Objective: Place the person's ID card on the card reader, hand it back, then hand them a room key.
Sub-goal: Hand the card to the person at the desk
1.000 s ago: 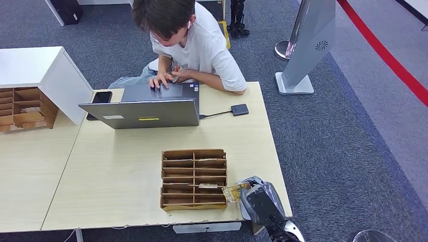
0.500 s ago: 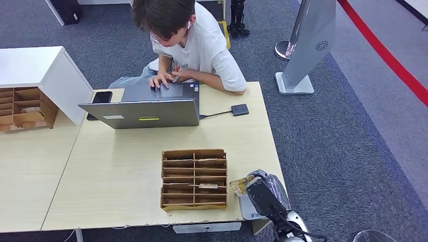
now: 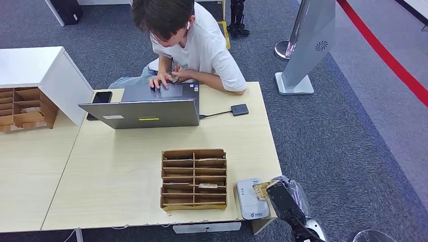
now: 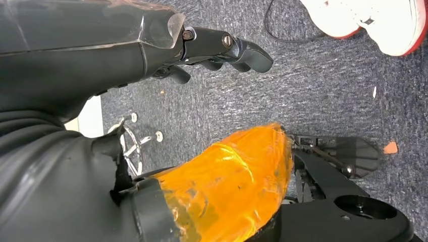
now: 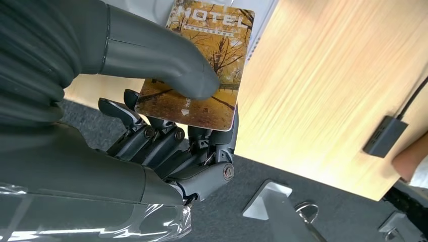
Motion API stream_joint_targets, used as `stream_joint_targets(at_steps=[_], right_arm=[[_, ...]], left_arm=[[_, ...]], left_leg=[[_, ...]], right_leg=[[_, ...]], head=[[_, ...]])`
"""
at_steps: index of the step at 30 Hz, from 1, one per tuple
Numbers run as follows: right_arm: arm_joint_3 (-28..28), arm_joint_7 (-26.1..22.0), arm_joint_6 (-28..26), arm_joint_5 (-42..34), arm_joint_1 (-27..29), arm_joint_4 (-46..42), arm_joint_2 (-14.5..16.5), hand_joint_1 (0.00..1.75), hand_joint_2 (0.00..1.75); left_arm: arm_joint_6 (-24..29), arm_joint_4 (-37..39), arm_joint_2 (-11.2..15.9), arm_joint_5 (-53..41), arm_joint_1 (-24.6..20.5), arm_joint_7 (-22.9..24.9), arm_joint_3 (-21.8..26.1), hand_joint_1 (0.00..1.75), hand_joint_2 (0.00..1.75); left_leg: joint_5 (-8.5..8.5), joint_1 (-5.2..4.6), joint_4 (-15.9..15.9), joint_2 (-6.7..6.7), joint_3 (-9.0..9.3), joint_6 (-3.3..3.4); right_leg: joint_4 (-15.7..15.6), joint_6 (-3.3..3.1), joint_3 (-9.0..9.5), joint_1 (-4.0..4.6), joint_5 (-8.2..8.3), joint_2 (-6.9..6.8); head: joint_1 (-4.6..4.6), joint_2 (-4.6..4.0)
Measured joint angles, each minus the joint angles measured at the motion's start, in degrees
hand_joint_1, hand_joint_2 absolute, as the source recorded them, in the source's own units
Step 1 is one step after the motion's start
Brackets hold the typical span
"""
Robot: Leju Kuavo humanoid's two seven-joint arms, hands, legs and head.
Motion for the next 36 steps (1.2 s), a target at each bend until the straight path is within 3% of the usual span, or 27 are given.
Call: stream_joint_targets(at_steps=[24, 36], right_arm=[[-2.1, 1.5, 1.3, 2.5, 1.1, 0.8, 0.7, 1.75, 1.75], [0.7, 1.9, 2.4, 3.5, -0.2, 4.0, 1.6, 1.75, 1.75]], left_arm=[[-0.2, -0.1, 0.2, -0.2, 0.2, 0.2, 0.0, 0.00, 0.00], [-0.6, -0.3, 0.2, -0.5, 0.2, 1.0, 0.0, 0.00, 0.00]], left_leg=[[0.00, 0.00, 0.0, 0.00, 0.01, 0.00], [0.00, 0.00, 0.0, 0.00, 0.02, 0.00]], right_leg=[[0.0, 0.00, 0.01, 0.00, 0.00, 0.00], [0.0, 0.00, 0.02, 0.00, 0.00, 0.00]], head=[[0.00, 0.00], [0.00, 0.00]])
